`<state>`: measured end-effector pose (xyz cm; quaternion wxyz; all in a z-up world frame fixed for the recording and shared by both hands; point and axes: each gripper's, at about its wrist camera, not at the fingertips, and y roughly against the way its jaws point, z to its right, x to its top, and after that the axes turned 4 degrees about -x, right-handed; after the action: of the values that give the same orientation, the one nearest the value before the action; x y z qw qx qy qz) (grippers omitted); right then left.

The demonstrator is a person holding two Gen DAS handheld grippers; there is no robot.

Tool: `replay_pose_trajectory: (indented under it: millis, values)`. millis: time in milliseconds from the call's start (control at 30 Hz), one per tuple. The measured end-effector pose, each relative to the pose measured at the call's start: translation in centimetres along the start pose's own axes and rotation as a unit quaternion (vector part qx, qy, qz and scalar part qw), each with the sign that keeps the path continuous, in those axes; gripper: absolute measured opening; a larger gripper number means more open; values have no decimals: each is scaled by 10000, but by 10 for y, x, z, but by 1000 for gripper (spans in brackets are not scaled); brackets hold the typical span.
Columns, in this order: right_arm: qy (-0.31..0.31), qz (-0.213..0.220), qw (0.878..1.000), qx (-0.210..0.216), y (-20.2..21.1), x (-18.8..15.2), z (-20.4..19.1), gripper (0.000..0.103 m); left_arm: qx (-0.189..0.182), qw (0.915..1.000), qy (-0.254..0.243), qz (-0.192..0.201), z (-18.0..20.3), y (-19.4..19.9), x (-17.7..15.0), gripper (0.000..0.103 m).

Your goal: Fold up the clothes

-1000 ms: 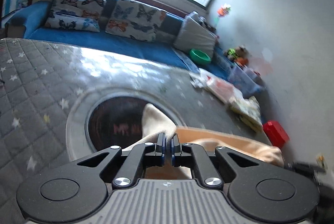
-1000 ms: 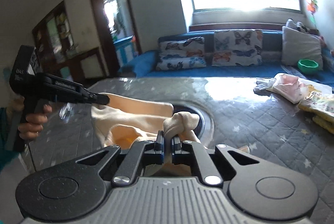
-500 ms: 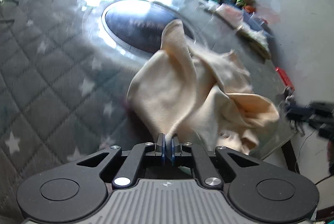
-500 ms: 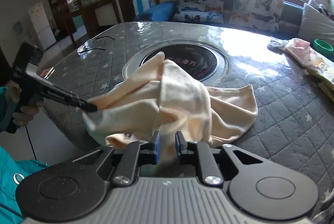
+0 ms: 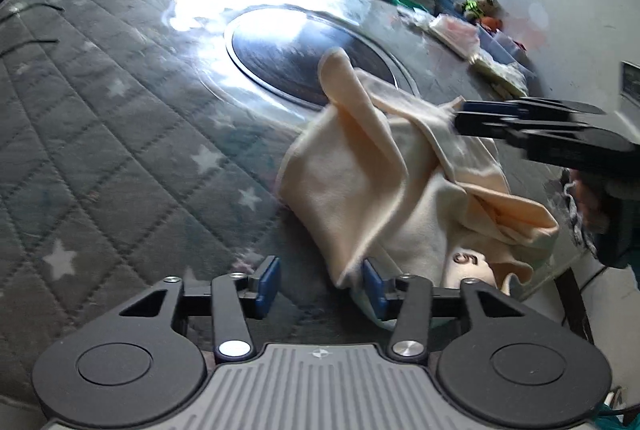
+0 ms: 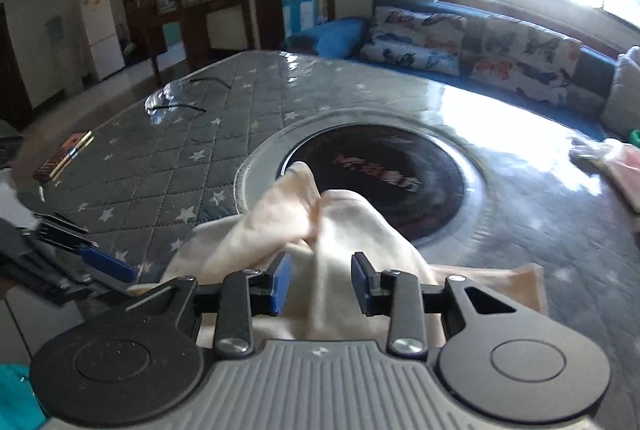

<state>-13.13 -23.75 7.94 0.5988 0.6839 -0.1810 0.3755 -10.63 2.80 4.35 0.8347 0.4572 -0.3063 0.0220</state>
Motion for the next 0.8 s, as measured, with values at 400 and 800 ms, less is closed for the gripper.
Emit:
replay_pose_trajectory:
  millis: [400,800]
  values:
    - [174,-353,9976,-579,-63,4,-14,7,103,9967,11,805,9,-10,47,71]
    - [-39,427,9833,-1768,28,-19,28,2,129,9978,-54,655,22,-82,99,73]
